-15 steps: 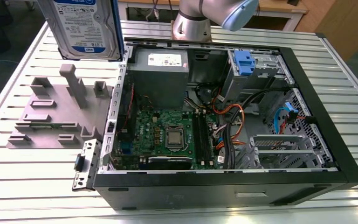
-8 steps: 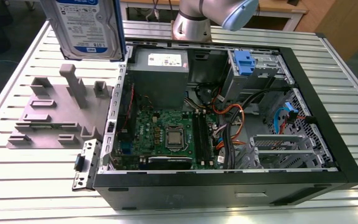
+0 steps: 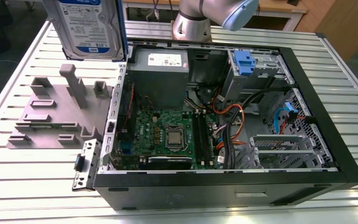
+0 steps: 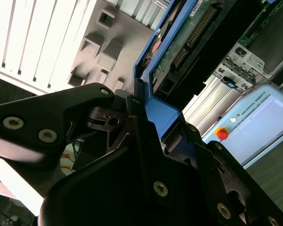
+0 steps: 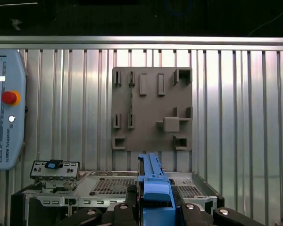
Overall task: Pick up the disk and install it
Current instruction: 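Pick up the disk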
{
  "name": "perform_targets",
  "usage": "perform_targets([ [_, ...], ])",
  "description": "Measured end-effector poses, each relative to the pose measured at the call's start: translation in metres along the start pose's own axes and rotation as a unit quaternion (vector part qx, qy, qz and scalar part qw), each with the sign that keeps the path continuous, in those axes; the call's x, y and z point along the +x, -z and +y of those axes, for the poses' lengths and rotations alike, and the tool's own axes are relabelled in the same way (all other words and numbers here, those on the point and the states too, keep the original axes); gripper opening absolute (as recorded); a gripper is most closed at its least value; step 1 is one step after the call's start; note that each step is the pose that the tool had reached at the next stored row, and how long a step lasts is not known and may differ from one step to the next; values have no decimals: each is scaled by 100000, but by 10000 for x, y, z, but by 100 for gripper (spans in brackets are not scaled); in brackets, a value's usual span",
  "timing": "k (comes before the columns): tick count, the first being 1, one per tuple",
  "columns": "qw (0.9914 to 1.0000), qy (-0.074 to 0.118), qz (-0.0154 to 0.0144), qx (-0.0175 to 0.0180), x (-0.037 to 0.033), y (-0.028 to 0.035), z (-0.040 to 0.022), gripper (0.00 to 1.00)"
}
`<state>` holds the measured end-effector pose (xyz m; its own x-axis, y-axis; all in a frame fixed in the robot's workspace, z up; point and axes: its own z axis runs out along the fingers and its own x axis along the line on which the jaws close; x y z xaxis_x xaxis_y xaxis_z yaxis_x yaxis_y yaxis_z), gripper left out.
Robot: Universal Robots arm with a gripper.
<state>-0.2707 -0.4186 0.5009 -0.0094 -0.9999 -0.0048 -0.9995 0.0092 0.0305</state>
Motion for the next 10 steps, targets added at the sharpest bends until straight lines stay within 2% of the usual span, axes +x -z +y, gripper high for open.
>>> perform_targets([
  [10,100000,0,2,-2,0,2,-46,37],
])
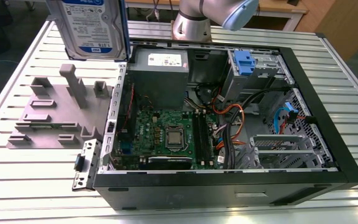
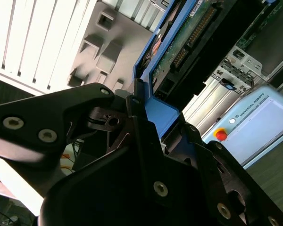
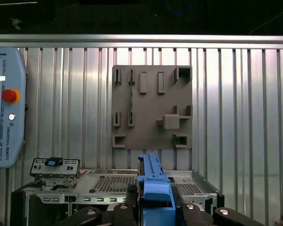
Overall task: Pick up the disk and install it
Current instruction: 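Pick up the disk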
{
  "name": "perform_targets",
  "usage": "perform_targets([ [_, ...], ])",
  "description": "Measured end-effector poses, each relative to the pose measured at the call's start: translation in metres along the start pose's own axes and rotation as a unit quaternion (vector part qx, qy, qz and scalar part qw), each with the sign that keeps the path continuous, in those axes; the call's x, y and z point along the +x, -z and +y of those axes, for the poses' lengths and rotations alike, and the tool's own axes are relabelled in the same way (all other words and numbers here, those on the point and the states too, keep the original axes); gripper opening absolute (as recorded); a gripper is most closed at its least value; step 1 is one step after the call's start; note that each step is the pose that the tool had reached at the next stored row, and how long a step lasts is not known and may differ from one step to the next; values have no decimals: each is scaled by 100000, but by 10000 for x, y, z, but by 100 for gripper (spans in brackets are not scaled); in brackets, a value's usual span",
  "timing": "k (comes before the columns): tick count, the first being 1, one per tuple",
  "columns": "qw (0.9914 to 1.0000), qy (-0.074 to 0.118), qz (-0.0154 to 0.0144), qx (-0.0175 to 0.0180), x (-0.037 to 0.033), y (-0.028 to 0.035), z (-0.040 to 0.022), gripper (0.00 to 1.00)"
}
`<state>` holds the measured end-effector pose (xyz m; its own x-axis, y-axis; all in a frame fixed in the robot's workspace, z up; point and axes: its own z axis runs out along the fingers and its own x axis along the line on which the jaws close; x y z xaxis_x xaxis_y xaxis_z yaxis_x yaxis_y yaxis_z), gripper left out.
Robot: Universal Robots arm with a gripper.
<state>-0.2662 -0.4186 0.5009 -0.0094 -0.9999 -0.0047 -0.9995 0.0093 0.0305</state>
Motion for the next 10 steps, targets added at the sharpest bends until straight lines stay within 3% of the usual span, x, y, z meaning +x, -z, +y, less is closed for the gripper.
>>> perform_targets([
  [10,100000,-1,-2,2,0,1,-44,37],
])
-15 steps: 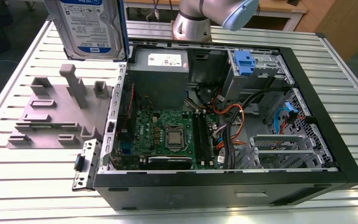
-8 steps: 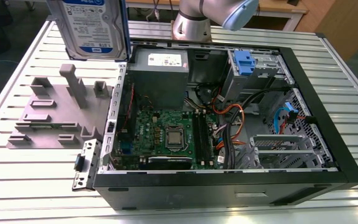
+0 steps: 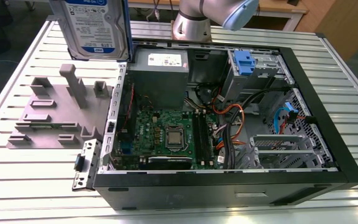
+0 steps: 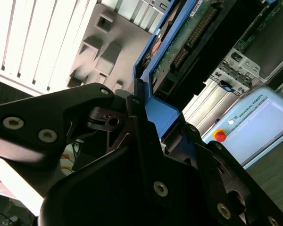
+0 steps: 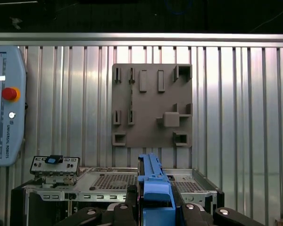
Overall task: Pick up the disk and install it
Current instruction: 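Pick up the disk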
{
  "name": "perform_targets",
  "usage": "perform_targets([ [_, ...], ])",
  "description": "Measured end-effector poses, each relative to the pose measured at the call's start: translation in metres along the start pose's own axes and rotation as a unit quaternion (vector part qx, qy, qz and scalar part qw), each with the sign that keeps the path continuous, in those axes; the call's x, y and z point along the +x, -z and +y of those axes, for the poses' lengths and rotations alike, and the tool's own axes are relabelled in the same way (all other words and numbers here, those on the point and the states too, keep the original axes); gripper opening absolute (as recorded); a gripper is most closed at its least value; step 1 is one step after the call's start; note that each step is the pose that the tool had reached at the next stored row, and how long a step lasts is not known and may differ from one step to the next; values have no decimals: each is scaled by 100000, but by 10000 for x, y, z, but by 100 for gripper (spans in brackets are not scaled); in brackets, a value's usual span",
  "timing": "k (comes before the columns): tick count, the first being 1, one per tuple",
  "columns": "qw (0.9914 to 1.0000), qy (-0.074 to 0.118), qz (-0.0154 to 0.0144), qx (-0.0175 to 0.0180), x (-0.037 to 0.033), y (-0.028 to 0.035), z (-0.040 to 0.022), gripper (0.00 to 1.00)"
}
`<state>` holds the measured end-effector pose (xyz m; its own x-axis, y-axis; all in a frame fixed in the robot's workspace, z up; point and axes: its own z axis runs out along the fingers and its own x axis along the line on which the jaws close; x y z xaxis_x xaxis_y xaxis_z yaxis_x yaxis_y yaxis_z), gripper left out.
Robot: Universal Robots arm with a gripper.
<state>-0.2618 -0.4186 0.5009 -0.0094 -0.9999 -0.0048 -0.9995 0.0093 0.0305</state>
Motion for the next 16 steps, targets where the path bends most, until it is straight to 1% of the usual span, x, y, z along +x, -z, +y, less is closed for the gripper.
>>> perform_targets([
  [16,100000,-3,-2,1,-1,2,-71,37],
])
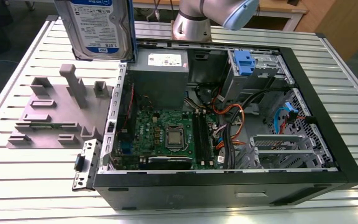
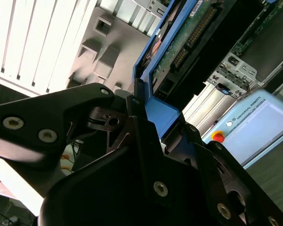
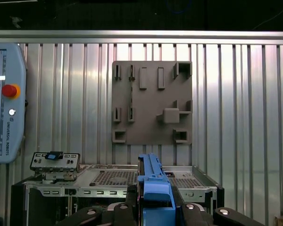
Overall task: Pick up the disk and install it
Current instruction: 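Pick up the disk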
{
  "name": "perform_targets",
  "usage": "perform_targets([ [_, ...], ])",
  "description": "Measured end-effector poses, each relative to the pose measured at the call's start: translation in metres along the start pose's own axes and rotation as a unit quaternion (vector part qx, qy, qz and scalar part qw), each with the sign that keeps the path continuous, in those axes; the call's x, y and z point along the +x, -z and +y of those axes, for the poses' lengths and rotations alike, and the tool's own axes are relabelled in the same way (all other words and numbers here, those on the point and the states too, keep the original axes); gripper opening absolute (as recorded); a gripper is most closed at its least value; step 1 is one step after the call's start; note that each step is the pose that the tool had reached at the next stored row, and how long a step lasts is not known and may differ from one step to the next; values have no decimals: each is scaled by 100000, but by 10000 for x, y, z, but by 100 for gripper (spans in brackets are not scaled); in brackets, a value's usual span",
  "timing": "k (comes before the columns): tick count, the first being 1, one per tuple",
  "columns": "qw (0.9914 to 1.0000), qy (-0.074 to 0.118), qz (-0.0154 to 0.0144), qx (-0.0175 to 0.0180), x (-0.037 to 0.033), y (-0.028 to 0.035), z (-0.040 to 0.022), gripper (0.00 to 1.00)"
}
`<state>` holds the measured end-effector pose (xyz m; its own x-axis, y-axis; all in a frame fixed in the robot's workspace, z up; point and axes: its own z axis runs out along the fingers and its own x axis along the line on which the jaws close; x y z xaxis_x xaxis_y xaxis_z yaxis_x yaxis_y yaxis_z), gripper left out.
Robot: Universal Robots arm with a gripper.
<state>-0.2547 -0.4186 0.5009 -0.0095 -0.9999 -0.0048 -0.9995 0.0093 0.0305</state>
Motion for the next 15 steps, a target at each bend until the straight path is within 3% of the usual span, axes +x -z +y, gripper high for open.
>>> perform_targets([
  [15,100000,2,0,1,-1,1,-44,37],
])
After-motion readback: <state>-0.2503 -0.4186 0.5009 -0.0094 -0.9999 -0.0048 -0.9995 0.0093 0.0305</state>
